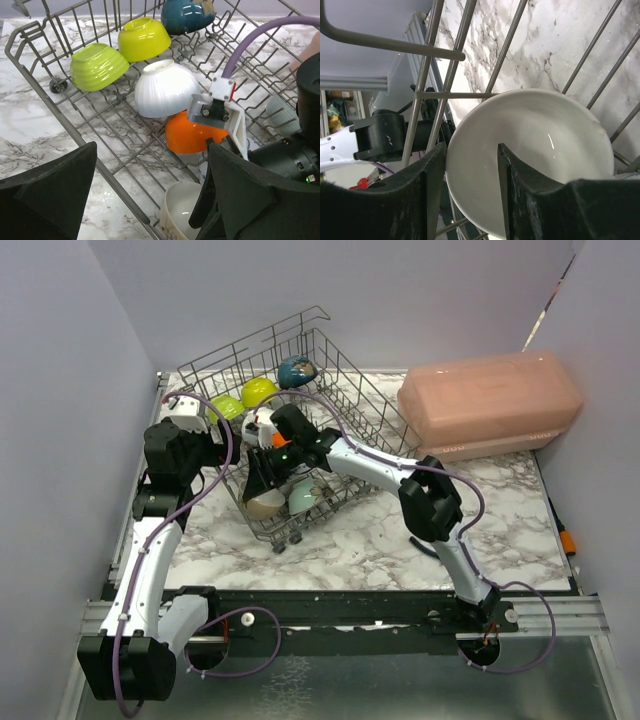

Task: Load the bowls into the dish rack
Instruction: Pick up the bowl from the dish rack.

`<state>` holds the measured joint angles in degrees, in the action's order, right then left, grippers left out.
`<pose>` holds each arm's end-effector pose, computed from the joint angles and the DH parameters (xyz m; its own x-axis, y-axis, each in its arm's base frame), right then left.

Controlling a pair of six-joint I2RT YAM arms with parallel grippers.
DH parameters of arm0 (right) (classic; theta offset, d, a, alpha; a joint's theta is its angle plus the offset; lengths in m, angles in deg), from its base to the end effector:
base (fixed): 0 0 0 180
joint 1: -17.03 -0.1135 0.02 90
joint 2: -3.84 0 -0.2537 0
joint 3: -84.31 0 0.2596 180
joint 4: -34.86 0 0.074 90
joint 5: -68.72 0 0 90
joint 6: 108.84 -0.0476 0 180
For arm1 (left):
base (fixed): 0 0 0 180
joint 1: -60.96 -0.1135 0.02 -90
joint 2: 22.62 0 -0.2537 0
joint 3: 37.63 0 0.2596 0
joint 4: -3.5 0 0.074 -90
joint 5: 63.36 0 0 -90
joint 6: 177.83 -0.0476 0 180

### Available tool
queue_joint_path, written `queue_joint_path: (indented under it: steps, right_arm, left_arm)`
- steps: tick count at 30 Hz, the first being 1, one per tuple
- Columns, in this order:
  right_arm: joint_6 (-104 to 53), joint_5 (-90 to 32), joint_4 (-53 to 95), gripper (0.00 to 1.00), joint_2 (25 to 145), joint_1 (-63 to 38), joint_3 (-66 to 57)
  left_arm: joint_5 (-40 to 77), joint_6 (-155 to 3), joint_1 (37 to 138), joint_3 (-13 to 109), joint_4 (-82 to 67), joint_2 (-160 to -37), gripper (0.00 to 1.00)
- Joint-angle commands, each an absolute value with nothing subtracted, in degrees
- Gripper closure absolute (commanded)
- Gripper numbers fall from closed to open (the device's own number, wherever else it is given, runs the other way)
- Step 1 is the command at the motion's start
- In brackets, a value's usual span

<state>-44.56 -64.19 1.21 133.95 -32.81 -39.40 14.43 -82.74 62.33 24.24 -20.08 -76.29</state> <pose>0.3137 0.4219 0.2085 -0.7627 -0.4109 -0.4995 -0.6270 0.2801 0.7269 0.2425 -0.0159 0.3229 -0.2843 -0.0799 -0.9554 0.2028 0.9690 -0.1414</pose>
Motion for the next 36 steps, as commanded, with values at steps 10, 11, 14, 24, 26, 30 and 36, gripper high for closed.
queue_joint_path:
  steps: [10,11,14,24,26,30,36]
  right_arm:
    - [-40.6,-66.9,-4.6,0.58,134.6,-35.3,-39.5]
    - [-40.3,-66.5,-4.9,0.62,134.5,-35.4,-39.6]
    - [-39.9,-65.9,-4.9,0.85,133.9,-35.4,-39.1]
    - [-45.8,-64.7,7.0,1.00,122.5,-32.1,-32.3]
    - [-47.9,-66.2,11.0,1.00,119.9,-30.9,-29.9]
    - [-52.4,-70.0,20.0,1.00,115.2,-28.6,-24.8]
    - [-58.7,-76.4,33.4,1.00,111.1,-25.5,-19.8]
  left_arm:
    - [15.4,-82.4,62.5,27.6,-20.6,-77.8,0.06]
    - [15.4,-82.3,62.5,27.7,-20.6,-77.8,0.06]
    - [14.9,-82.9,62.5,27.9,-20.5,-77.8,0.06]
    - [14.8,-83.9,62.5,27.8,-20.6,-76.4,0.06]
    - [15.6,-81.6,62.5,28.1,-20.5,-76.3,0.06]
    - [16.8,-71.6,62.5,28.4,-20.6,-76.2,0.05]
    - [13.2,-61.1,62.5,28.4,-20.6,-76.3,0.04]
